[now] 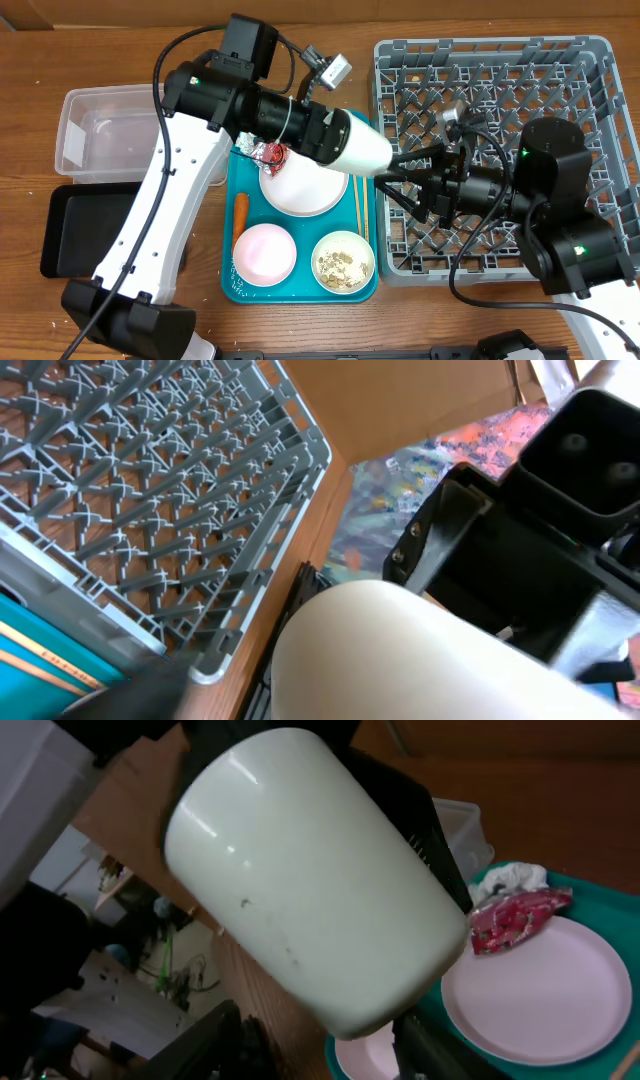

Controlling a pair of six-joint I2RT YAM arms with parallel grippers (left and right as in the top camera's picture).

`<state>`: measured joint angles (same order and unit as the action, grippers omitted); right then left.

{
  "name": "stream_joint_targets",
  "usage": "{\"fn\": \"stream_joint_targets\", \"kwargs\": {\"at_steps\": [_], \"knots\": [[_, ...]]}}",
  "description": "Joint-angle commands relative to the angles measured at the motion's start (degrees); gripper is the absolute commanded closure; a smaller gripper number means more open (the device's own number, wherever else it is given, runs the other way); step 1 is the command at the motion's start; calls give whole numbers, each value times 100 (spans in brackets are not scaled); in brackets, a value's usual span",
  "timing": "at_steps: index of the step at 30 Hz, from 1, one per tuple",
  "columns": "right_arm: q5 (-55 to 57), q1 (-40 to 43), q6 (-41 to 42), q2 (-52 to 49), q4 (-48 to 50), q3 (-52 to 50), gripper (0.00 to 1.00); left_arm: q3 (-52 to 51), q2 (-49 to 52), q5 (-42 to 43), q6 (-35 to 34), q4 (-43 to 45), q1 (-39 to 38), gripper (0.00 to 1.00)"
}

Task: Sort waste into correct bins and load items into the dishwasher

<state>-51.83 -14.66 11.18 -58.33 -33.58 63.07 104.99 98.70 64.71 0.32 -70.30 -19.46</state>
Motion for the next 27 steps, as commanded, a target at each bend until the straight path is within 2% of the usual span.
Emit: {"fn": "stream_joint_targets", "kwargs": {"at_steps": [1,7,18,22,25,27], "knots": [[660,11,-72,267,-151,142,51,146,-4,-262,70,22,92,0],[1843,151,-72,879,-586,142,54,175,-24,-365,-31,24,417,0],[1836,162,-76,874,-776,140,54,175,-24,-229,-28,83,402,0],[1858,162,-221,868,-844,140,48,175,-22,103,-31,114,402,0],[2275,162,-173,870,-1075,140,45,175,-22,-129,-17,136,389,15],[3056,162,278,870,-1381,140,39,175,-24,-658,-15,105,304,19]]}}
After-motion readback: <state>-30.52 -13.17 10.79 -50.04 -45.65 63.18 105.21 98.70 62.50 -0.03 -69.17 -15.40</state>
